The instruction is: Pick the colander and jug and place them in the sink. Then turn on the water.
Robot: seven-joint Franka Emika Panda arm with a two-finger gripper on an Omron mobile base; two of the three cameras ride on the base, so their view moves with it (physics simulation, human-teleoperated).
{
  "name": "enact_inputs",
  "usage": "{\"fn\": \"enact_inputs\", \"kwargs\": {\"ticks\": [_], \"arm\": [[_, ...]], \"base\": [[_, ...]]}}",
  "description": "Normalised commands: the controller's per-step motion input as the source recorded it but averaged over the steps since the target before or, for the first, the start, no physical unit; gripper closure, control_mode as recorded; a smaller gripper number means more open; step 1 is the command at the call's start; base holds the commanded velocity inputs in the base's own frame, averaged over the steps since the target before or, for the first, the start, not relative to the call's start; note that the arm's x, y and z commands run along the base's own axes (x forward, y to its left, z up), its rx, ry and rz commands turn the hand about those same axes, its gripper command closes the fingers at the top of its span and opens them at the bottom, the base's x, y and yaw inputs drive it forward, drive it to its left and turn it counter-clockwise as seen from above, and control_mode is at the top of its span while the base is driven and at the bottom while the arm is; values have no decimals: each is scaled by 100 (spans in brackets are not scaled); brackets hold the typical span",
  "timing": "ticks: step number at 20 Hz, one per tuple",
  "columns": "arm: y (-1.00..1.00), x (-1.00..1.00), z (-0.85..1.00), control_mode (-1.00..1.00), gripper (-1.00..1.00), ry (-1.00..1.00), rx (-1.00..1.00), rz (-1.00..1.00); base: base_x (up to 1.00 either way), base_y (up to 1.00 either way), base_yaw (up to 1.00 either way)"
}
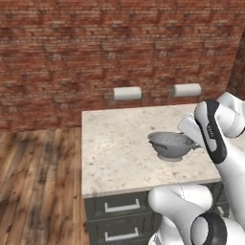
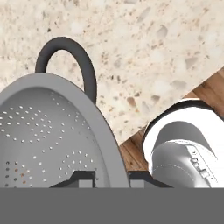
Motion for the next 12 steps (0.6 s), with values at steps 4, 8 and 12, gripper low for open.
{"fn": "enact_inputs", "kwargs": {"ticks": [4,8,12], "arm": [[0,0,0,100,100,0,0,0],[0,0,0,100,100,0,0,0],[0,0,0,100,100,0,0,0]], "base": [[-10,100,11],[0,100,37],[-12,100,46]]}}
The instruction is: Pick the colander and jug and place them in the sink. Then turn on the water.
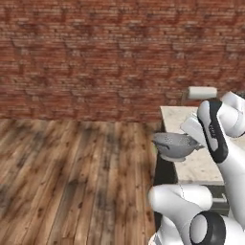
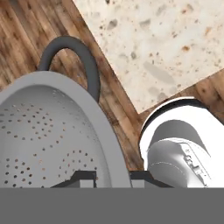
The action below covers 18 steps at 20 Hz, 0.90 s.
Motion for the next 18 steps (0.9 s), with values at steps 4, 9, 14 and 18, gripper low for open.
{"fn": "enact_inputs", "kwargs": {"ticks": [4,9,14,18], "arm": [[0,0,0,100,100,0,0,0],[0,0,0,100,100,0,0,0],[0,0,0,100,100,0,0,0],[0,0,0,100,100,0,0,0]], "base": [[0,100,67],[0,46,94],[1,9,100],[1,0,100]]}}
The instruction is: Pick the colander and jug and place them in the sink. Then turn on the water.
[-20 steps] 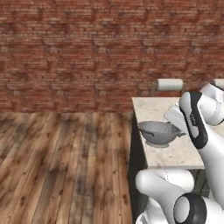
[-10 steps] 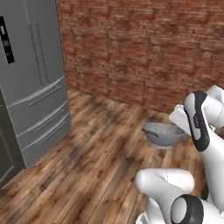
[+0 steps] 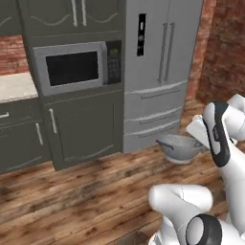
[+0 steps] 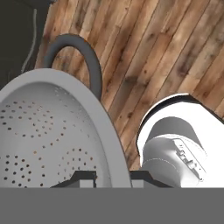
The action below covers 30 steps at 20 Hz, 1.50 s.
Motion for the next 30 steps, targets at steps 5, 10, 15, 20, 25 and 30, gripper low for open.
{"fn": "enact_inputs", "kwargs": {"ticks": [5,10,15,20,25,30], "arm": [[0,0,0,100,100,0,0,0],[0,0,0,100,100,0,0,0],[0,0,0,100,100,0,0,0],[0,0,0,100,100,0,0,0],[0,0,0,100,100,0,0,0],[0,0,0,100,100,0,0,0]], "base": [[2,0,100],[2,0,100],[0,0,95],[3,0,96],[8,10,90],[29,-3,63]]}}
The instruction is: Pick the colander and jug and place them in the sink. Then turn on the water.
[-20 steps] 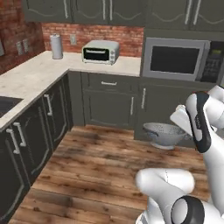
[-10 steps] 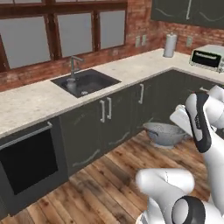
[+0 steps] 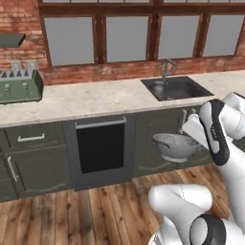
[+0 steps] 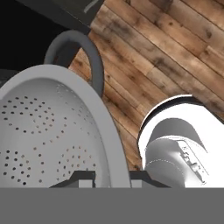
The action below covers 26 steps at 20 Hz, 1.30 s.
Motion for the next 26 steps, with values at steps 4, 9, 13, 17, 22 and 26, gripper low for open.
{"fn": "enact_inputs", "kwargs": {"ticks": [4,9,13,17,22,26], "arm": [[0,0,0,100,100,0,0,0],[0,0,0,100,100,0,0,0],[0,0,0,100,100,0,0,0],[0,0,0,100,100,0,0,0],[0,0,0,100,100,0,0,0],[0,0,0,100,100,0,0,0]], "base": [[79,-54,-2],[100,-99,-3],[100,-91,-2],[100,-100,0],[100,-99,0],[100,-80,1]]}}
